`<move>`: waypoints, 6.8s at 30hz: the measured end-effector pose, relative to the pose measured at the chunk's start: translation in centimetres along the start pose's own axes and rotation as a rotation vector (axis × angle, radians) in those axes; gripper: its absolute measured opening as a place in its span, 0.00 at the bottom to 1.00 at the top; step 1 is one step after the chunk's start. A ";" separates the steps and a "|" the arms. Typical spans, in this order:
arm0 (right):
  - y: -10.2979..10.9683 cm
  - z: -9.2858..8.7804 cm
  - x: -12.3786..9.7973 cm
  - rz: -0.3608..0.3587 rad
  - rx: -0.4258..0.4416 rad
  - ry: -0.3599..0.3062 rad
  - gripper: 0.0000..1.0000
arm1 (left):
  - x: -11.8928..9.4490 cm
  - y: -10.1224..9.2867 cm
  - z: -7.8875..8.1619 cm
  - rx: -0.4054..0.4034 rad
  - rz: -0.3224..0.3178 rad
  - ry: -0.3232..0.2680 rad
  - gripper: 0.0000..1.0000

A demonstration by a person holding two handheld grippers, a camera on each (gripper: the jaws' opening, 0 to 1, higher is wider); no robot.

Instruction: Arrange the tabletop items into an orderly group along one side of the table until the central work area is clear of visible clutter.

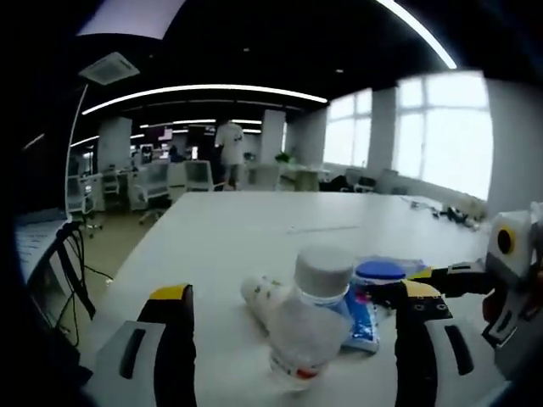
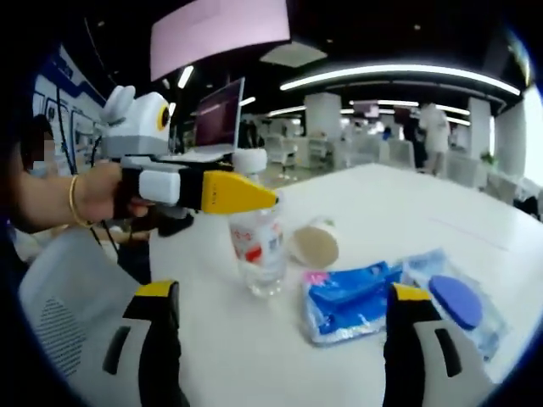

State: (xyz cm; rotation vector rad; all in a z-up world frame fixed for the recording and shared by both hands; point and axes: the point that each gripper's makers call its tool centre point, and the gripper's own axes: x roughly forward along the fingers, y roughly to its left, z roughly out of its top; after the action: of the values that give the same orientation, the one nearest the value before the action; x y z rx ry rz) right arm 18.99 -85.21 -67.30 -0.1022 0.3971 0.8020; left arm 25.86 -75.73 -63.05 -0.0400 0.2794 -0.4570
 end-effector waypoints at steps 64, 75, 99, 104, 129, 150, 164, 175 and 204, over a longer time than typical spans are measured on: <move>-5.1 -0.6 -6.1 -0.187 0.022 -0.041 0.96 | 2.3 -1.6 -4.7 0.160 -0.240 0.158 0.44; -4.5 -1.1 -5.8 -0.171 -0.034 -0.007 0.95 | 2.4 -2.3 -4.9 0.224 -0.390 0.166 0.43; -5.8 -1.7 -6.2 -0.214 -0.004 0.006 0.95 | 2.0 -3.2 -4.6 0.210 -0.463 0.207 0.42; -5.9 -1.8 -6.2 -0.218 -0.004 0.010 0.95 | 1.7 -3.3 -3.1 0.241 -0.483 0.197 0.42; -6.0 -2.0 -6.0 -0.205 0.021 0.013 0.95 | 4.2 -0.1 4.7 0.298 -0.463 0.119 0.42; -6.5 -3.1 -6.0 -0.218 0.058 0.037 0.95 | 10.2 3.1 5.9 0.293 -0.451 0.123 0.42; -7.2 -4.0 -5.9 -0.230 0.089 0.060 0.95 | 14.8 6.2 4.9 0.278 -0.455 0.147 0.42; -7.7 -4.6 -6.1 -0.250 0.113 0.080 0.95 | 18.0 7.5 3.2 0.253 -0.465 0.170 0.42; -8.1 -5.9 -6.2 -0.264 0.121 0.139 0.94 | 20.0 8.5 0.4 0.248 -0.488 0.170 0.43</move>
State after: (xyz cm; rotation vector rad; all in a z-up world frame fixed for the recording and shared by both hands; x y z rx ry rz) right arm 19.09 -96.43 -70.85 -0.0953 0.5501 0.5109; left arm 46.84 -76.98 -68.67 0.1776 0.3795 -0.9797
